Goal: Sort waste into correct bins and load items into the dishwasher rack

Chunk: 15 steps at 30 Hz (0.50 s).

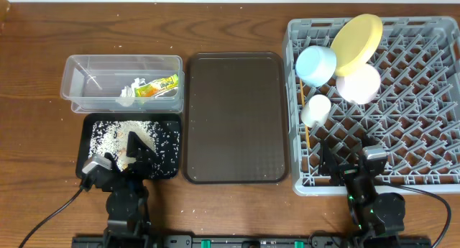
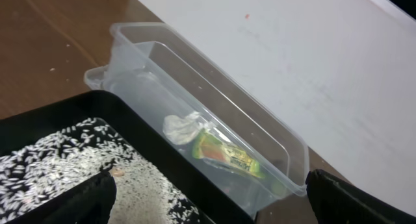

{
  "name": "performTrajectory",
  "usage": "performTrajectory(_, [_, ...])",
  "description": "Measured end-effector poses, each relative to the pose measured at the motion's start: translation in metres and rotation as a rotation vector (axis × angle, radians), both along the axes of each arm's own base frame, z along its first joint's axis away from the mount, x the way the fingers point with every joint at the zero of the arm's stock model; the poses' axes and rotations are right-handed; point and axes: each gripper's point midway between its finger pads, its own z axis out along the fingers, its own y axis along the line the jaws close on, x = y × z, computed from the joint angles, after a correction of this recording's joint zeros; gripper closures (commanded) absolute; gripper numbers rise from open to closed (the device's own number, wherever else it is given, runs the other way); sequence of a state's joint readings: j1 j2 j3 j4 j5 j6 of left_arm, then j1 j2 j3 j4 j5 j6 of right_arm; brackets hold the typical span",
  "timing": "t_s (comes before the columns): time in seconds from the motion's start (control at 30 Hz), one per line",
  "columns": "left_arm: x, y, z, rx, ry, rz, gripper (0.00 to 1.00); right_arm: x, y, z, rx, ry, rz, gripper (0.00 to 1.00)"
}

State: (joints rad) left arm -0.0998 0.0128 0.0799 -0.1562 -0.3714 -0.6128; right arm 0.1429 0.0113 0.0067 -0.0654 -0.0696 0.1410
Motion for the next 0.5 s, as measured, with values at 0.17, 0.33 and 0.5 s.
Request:
performTrajectory(0.17, [0.002,-0.005,0.0,0.079,0.026,-0.047,0.04,0.0,0.0,0.0,0.0,0.0,0.0,0.01])
performTrajectory(0.33, [0.004,-0.011,-0.001,0.212,0.068,-0.116,0.04,0.0,0.0,0.0,0.0,0.0,0.0,0.01])
performTrajectory(0.5, [0.009,-0.03,-0.002,0.366,0.087,-0.269,0.04,0.0,0.0,0.0,0.0,0.0,0.0,0.01])
